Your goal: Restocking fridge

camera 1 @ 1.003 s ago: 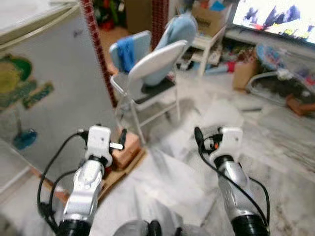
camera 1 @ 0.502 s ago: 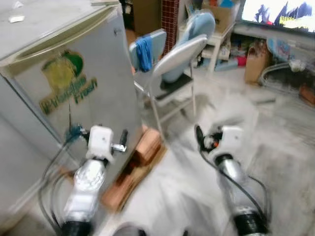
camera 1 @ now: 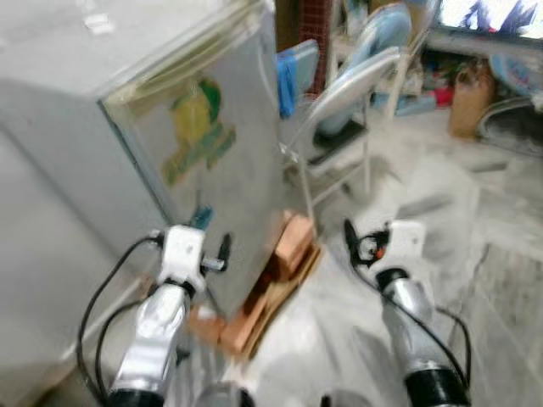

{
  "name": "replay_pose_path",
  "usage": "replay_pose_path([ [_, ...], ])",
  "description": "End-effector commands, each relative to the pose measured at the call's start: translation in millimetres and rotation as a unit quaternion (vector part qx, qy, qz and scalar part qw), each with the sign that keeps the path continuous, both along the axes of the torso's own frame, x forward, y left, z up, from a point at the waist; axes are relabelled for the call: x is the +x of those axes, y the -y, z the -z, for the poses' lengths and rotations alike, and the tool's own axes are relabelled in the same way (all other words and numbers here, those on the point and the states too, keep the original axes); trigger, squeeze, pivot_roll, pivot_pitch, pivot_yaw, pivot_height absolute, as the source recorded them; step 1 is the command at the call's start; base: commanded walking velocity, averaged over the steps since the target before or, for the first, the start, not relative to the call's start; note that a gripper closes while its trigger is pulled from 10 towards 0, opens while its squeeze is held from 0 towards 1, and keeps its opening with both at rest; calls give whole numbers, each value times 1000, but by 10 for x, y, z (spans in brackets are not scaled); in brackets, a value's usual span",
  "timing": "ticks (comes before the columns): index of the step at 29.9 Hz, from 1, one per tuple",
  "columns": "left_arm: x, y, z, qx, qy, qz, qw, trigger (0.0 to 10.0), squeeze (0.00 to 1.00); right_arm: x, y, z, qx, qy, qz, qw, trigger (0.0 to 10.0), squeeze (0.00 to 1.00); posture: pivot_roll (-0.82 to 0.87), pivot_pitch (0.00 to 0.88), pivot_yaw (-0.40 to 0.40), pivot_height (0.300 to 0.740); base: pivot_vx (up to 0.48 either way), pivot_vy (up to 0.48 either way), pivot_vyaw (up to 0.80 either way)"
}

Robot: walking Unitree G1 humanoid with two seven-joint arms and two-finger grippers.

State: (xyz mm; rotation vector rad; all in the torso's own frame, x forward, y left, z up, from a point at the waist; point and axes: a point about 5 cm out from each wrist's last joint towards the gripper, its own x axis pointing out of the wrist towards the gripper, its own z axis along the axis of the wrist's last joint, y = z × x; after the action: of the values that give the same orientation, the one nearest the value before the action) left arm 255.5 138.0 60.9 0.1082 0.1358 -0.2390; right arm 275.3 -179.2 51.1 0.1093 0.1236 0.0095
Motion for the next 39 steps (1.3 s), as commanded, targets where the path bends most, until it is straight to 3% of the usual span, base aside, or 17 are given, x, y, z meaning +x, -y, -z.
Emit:
replay_pose_path([
  [1, -29, -123, -14, 12, 3, -11, 1000, 10000, 0, 24, -81, -14, 4, 3, -12, 1000, 10000, 0, -12, 7, 15, 740, 0, 0, 0],
  [13, -108, -173, 24, 6, -1, -26, 1000, 10000, 0, 39, -85, 33, -18, -19, -49, 998, 10000, 0, 23, 3, -79, 740, 0, 0, 0],
  [22, -86, -173, 46, 5, -8, -15, 1000, 10000, 0, 83, -79, -18, -12, -10, -37, 999, 10000, 0, -2, 10, -38, 740, 0, 0, 0],
  [30, 22, -140, 11, 6, -4, 10, 1000, 10000, 0, 21, -62, -42, -6, -7, -29, 1000, 10000, 0, -30, 26, -22, 740, 0, 0, -659],
  [39, 75, -171, 11, 9, -7, 13, 1000, 10000, 0, -31, -5, -44, -8, -9, -20, 1000, 10000, 0, -45, 37, -11, 740, 0, 455, 0],
])
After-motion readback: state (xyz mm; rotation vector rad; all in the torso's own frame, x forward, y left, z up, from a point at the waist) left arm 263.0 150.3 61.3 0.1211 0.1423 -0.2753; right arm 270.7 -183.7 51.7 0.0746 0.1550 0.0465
